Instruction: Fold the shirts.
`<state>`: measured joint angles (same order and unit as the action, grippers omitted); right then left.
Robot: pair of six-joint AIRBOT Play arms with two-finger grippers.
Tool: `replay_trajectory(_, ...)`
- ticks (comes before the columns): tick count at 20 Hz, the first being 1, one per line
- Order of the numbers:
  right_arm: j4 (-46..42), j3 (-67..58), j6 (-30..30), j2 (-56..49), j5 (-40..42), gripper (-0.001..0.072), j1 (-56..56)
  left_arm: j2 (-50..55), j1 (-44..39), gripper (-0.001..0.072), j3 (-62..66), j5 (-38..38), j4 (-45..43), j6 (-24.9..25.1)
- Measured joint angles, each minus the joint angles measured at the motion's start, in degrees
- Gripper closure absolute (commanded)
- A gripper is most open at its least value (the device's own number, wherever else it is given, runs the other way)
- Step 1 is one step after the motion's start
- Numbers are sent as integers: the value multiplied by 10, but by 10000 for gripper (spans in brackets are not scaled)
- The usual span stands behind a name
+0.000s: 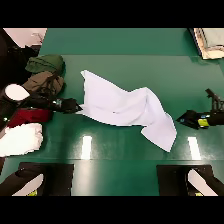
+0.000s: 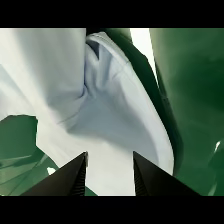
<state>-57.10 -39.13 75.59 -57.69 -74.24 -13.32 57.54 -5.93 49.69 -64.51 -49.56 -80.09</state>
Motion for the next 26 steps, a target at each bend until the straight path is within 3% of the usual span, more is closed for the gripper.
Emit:
replay_trajectory(5,22,-28,-28,-88,47,365,27,-6,17,684,14,-34,-16,0)
replay_trajectory(12,-25,-121,-56,-169,20,365,42,-7,22,684,17,-50,-24,1)
replay_trajectory(13,-33,-128,-63,-180,17,312,43,-7,22,684,17,-52,-25,1)
replay_trajectory(14,-39,-134,-71,-191,14,211,43,-7,22,684,17,-53,-25,1)
replay_trajectory(19,-39,-147,-91,-240,5,208,44,-7,22,684,17,-53,-25,1)
replay_trajectory(22,-29,-148,-102,-256,6,282,44,-7,22,684,17,-50,-26,0)
replay_trajectory(25,-12,-148,-113,-263,4,312,48,-7,22,684,17,-47,-26,0)
replay_trajectory(26,-10,-148,-115,-264,2,449,53,-7,22,684,17,-47,-26,0)
